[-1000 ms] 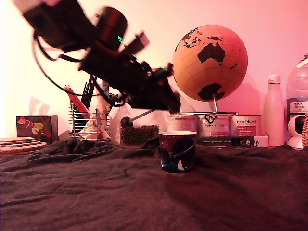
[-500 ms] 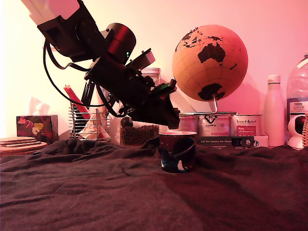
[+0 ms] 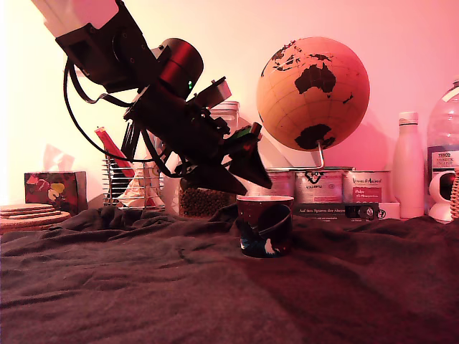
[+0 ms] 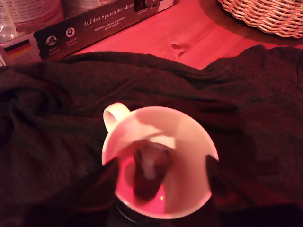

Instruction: Pick up the coffee capsules on the table and drop them inside the coffee cup

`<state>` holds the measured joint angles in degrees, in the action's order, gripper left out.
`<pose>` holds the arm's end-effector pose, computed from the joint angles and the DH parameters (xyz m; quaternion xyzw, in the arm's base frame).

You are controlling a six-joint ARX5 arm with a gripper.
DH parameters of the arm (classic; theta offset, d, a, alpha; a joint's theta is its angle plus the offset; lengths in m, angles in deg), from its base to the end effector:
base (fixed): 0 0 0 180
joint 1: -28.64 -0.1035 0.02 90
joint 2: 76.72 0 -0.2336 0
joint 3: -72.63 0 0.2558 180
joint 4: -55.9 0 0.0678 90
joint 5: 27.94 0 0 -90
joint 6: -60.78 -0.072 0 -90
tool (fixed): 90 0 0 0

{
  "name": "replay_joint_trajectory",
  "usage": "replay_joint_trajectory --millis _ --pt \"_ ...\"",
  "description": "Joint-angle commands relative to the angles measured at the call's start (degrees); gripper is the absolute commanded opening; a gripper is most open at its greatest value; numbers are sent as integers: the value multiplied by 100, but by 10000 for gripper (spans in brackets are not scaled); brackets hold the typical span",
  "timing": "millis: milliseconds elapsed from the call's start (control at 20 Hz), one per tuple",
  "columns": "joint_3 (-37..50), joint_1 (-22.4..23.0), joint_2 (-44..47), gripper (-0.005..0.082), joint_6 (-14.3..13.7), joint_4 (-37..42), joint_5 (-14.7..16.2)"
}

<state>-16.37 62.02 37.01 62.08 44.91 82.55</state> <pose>0.3670 -0.2720 0.1314 0.0248 0.3096 -0.4277 0.8489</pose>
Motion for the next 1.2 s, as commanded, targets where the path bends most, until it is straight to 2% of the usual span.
replay_joint_trajectory --millis 0,100,150,200,400,550,600,800,1050,1150 --pt "-116 39 92 352 -28 44 76" --pt "-229 39 90 98 -28 39 238" --pt "-302 39 79 -2 -24 35 289" --pt "-354 39 57 -19 -24 44 304" --pt "-391 66 -203 -19 -46 9 256" --pt "-391 66 -514 -19 -166 -155 168" --pt "-391 66 -627 -19 -295 -260 138" --pt "-389 55 -1001 -19 -494 -791 -37" --pt "-378 48 -1246 -19 -874 -1593 -101" --pt "-374 48 -1342 -19 -942 -1895 -269"
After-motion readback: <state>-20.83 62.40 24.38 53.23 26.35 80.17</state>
